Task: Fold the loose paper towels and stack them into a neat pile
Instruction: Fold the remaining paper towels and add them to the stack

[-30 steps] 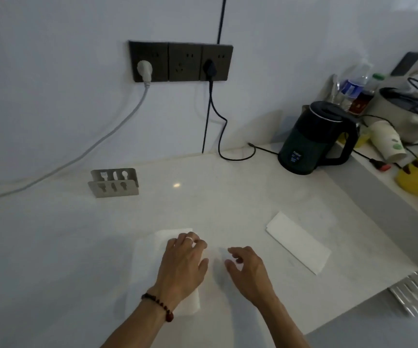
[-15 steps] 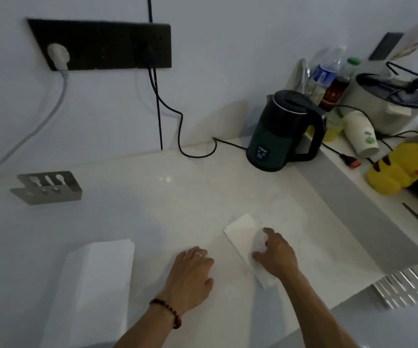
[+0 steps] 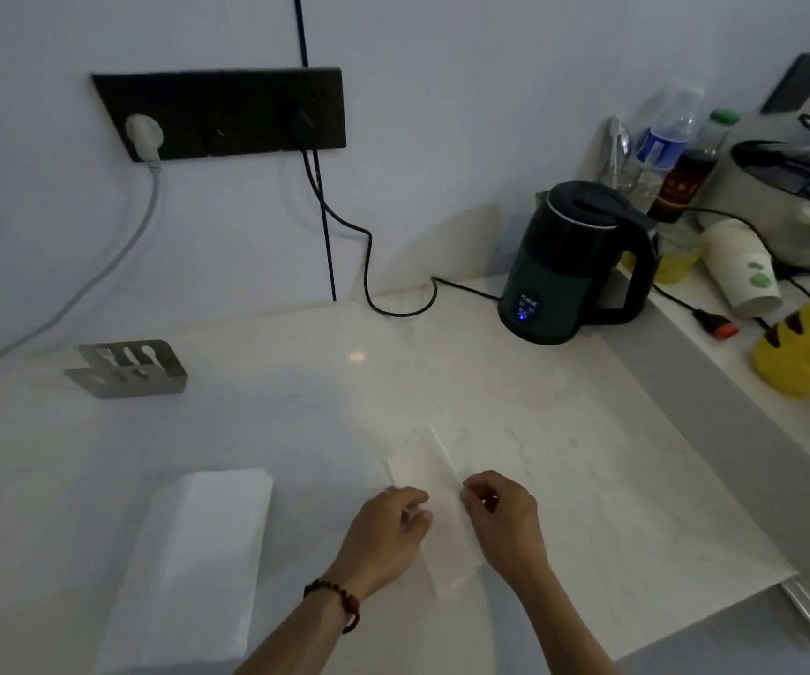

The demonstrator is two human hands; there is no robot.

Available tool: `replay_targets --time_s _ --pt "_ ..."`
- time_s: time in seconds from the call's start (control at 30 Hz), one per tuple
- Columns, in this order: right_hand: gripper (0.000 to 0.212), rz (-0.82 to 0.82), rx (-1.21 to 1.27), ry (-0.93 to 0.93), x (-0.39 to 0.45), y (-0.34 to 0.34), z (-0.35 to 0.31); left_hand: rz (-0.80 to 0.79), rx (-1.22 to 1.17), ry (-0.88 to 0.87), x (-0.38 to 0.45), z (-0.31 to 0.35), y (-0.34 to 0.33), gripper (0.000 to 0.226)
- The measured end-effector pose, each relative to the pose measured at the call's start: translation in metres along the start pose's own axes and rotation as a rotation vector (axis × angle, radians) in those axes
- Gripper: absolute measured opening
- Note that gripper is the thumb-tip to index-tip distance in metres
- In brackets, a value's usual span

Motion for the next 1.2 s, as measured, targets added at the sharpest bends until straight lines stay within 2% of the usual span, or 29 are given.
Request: replay_targets --time_s 0.1,0.2,0.3,0.43,0.57,0.63,0.7,0.77,0.8,0.87,0.97,1.03,1.1,1.13,1.2 --pt "0.011 -0.037 0.394 -0.142 -0.007 -0.004 -0.006 0.075 -0.244 0.071 -0.001 -0.001 0.012 0.019" --pt "0.014 -0.206 0.716 -0.308 -0.018 -0.023 -0.012 -0.016 -0.636 0.209 -0.004 0.005 0.012 0.029" --pt "0.020 -0.312 0.853 -0.406 -0.025 -0.038 -0.016 -0.062 -0.709 0.241 -0.004 0.008 0.013 0.038" --pt "0.019 -0.225 0.810 -0.424 -0.026 -0.042 -0.013 0.036 -0.611 0.230 -0.003 -0.008 0.022 0.027" --pt "0.013 0.104 0.637 -0.457 -0.021 -0.017 0.006 0.153 -0.617 0.223 -0.005 -0.028 0.041 0.020" --pt "0.011 0.188 0.431 -0.460 -0.019 -0.004 0.019 0.160 -0.658 0.217 -0.006 -0.038 0.052 0.019" --pt "0.018 0.173 0.111 -0.437 -0.020 0.001 0.023 0.125 -0.703 0.202 -0.008 -0.044 0.061 0.021" --pt "0.029 0.181 -0.142 -0.327 -0.021 -0.002 0.011 0.090 -0.781 0.194 -0.013 -0.042 0.071 0.020" --pt "0.032 0.197 -0.145 -0.247 -0.023 -0.006 -0.001 0.065 -0.836 0.193 -0.016 -0.038 0.075 0.020" --pt "0.038 0.130 0.074 -0.169 -0.027 -0.027 -0.027 -0.011 -0.943 0.176 -0.025 -0.029 0.082 0.023" --pt "0.046 -0.157 0.655 -0.272 -0.041 -0.076 -0.062 -0.096 -1.027 0.112 -0.037 -0.023 0.096 0.026" --pt "0.043 -0.354 0.920 -0.346 -0.052 -0.097 -0.081 -0.107 -1.042 0.086 -0.046 -0.026 0.108 0.026" --pt "0.038 -0.488 1.021 -0.376 -0.063 -0.109 -0.092 -0.081 -1.025 0.080 -0.053 -0.037 0.121 0.025" --pt "0.036 -0.496 1.028 -0.386 -0.066 -0.113 -0.093 -0.045 -1.006 0.086 -0.057 -0.045 0.128 0.025" --pt "0.031 -0.403 0.964 -0.413 -0.065 -0.118 -0.088 0.064 -0.920 0.119 -0.062 -0.067 0.144 0.022"
Point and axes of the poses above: each hand's wrist, its own x-axis towards the middle knuckle, its own y-axis out of the back of the hand, z = x × y, the point moved 7 cm from there along x, towards the middle knuckle, and after that the axes turned 1 degree about -z, right-handed, at the moved point
